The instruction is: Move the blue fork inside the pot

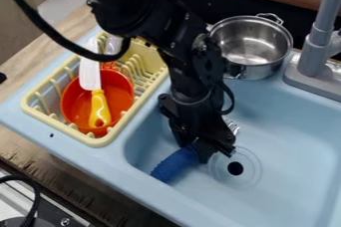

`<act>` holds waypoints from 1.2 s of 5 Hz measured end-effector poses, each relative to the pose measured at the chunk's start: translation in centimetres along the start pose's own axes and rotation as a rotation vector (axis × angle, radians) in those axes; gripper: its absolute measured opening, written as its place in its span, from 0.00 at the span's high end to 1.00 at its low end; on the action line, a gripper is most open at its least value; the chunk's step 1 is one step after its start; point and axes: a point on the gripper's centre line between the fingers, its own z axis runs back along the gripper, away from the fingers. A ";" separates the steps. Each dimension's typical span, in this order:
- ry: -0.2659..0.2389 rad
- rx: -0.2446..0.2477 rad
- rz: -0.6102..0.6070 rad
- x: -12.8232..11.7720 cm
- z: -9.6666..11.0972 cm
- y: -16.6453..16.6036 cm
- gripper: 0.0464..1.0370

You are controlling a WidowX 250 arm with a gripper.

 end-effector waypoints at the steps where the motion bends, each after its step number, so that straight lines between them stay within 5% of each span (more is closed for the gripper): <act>1: 0.012 -0.002 -0.019 -0.2 0.2 -0.1 0.74; 4: -0.009 0.000 -0.044 -1.1 4.5 -1.8 0.74; 6: 0.062 0.013 0.001 -1.1 7.4 -3.1 0.74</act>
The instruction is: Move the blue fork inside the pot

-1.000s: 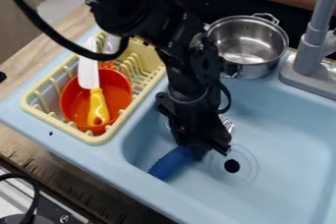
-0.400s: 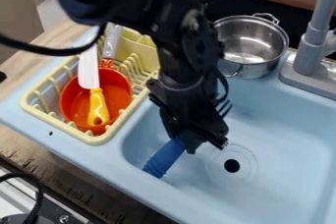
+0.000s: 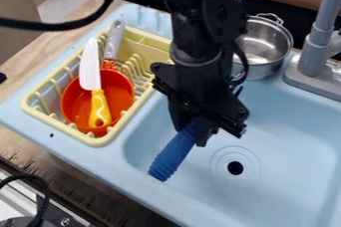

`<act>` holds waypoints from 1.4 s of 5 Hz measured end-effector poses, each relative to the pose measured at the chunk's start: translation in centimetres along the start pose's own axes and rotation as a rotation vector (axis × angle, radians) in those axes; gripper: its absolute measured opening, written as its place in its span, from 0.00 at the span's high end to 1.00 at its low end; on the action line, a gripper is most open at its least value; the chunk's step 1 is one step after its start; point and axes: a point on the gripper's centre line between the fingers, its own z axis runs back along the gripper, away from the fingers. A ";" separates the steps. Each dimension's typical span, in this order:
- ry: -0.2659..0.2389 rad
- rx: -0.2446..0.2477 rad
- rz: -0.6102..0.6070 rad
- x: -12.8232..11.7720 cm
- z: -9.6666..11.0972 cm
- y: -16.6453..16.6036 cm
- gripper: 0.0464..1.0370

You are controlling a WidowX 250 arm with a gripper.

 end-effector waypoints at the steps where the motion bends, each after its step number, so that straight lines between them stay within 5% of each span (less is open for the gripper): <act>1: 0.000 -0.016 0.018 0.1 1.1 -0.3 0.75; 4: 0.114 -0.089 0.241 6.1 5.3 1.0 0.76; 7: 0.198 -0.081 0.404 11.0 4.3 2.4 0.76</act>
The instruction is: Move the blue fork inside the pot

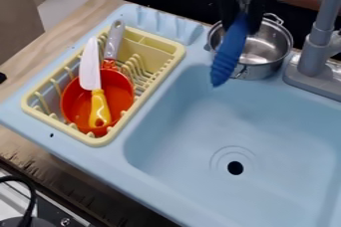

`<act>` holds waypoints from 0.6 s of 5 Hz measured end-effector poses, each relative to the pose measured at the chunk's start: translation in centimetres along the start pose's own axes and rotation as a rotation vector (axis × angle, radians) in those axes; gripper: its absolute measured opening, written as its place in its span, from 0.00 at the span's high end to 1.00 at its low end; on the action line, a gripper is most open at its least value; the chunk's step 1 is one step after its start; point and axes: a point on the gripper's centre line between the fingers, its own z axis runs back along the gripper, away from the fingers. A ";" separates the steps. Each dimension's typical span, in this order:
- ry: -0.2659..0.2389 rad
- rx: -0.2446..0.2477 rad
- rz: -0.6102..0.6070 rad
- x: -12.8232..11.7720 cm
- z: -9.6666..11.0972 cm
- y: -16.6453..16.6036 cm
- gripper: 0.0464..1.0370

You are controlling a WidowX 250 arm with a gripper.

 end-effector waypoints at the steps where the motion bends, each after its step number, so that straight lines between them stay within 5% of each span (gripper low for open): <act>1: 0.043 0.004 0.032 0.7 -0.4 -0.1 0.76; 3: 0.066 0.051 0.066 1.8 -2.2 -0.5 0.76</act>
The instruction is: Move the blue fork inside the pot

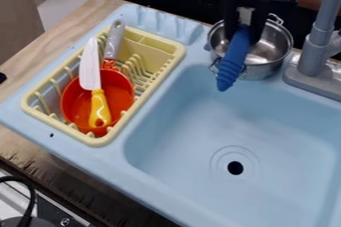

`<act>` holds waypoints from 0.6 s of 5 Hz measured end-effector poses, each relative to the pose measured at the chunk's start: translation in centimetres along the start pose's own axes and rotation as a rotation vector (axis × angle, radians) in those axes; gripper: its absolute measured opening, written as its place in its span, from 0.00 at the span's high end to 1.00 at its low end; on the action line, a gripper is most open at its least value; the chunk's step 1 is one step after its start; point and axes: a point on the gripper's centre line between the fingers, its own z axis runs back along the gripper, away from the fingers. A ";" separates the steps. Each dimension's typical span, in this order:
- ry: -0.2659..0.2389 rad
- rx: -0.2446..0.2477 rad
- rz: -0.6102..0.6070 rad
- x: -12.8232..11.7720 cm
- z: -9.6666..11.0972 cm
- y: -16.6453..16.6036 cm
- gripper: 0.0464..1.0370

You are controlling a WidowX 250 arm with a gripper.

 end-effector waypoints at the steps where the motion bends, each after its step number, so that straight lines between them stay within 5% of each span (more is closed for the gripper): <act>1: -0.005 0.015 0.006 0.2 -0.4 -0.1 0.76; 3: -0.004 0.036 0.011 0.5 -1.2 -0.3 0.72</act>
